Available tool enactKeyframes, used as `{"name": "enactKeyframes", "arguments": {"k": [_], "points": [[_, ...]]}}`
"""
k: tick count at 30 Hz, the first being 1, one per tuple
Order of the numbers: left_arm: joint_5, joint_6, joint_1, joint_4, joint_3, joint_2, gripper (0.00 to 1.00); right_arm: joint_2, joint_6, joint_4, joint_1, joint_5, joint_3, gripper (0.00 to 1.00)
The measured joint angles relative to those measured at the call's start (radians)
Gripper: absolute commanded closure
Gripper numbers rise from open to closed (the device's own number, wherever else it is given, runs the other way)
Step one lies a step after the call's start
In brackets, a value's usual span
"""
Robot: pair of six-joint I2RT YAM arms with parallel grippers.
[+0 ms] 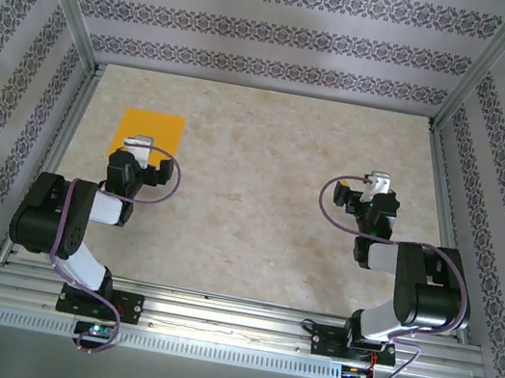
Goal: Fold a paper plane with a square sheet of paper (pick it up from the middle)
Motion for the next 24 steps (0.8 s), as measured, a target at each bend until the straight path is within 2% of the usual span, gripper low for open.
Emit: {"name": "enactKeyframes", "arguments": {"k": [24], "points": [[0.000, 0.000, 0.000, 0.000, 0.000, 0.000, 0.01, 0.000, 0.000, 0.013, 0.000, 0.020, 0.000, 0.02]]}}
